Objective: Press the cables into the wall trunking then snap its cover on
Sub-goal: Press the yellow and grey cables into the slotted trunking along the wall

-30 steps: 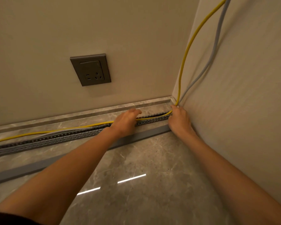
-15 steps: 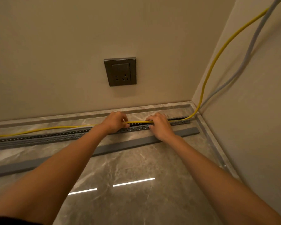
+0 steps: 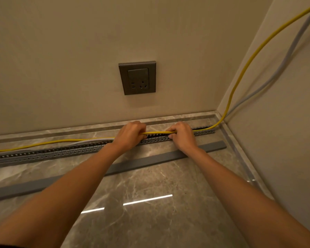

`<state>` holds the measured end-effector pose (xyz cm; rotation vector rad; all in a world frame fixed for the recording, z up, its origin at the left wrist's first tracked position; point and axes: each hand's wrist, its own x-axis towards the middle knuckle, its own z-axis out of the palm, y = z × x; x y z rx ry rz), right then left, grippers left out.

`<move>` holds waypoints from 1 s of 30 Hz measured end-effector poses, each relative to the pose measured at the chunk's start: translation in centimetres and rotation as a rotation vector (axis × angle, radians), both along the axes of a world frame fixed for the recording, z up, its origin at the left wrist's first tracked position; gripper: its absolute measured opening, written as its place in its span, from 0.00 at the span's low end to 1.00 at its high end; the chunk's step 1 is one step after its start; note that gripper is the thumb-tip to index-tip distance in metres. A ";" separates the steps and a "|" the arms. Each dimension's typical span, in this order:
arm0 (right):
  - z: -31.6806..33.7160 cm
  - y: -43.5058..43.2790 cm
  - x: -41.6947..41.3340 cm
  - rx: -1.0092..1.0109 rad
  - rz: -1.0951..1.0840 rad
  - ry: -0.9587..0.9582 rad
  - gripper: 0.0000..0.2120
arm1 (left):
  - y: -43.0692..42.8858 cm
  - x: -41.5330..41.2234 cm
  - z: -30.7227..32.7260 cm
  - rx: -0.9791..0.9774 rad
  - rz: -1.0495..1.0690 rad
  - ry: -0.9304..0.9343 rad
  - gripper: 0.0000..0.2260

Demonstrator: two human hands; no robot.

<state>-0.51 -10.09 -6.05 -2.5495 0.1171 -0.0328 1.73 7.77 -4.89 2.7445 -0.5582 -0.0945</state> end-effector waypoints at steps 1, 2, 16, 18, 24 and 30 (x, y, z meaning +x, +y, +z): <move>0.0 0.0 0.1 0.010 -0.012 0.002 0.11 | 0.1 -0.1 0.0 0.015 -0.024 -0.003 0.08; 0.0 0.0 0.2 0.019 -0.022 0.006 0.11 | 0.2 -0.2 0.0 0.036 -0.043 0.004 0.09; 0.6 -0.9 0.1 -0.015 -0.051 0.019 0.07 | -2.3 -1.0 -0.6 0.039 0.031 -0.114 0.10; 0.4 -0.9 0.1 -0.012 -0.029 0.020 0.07 | -2.6 -0.6 -0.3 0.074 0.025 -0.095 0.11; 0.1 -1.0 0.0 0.032 -0.024 0.015 0.07 | -2.9 -0.3 0.1 0.270 -0.029 -0.040 0.10; 0.2 -1.5 0.2 0.130 -0.062 0.013 0.06 | -3.4 -0.9 -0.2 0.316 -0.081 -0.042 0.13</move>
